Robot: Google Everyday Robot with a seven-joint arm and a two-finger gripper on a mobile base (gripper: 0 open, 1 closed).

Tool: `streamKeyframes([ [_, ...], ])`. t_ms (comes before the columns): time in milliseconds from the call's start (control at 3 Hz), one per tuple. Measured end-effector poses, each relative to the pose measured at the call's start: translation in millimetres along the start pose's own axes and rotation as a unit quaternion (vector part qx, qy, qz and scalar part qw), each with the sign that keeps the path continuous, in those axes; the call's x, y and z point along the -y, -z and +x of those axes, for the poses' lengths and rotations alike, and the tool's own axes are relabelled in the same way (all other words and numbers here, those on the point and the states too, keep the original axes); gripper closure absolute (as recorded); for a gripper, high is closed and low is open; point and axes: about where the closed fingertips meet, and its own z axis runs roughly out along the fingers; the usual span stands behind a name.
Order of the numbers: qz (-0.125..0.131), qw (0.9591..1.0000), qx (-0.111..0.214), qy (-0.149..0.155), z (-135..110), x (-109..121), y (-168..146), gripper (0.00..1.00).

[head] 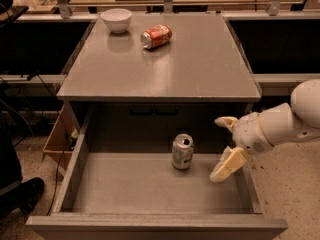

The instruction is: Pick 7up can from top drawer and place on counter

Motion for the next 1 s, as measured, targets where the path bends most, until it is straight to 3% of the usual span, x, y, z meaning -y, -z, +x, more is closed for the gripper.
streamKeyframes([
  [333, -0.009, 0.9992, 0.037, -0.008, 1.2, -0.4, -27.4, 0.00],
  [1000, 0.005, 0.9961, 0.088, -0.011, 10.7, 28.8, -58.5, 0.00],
])
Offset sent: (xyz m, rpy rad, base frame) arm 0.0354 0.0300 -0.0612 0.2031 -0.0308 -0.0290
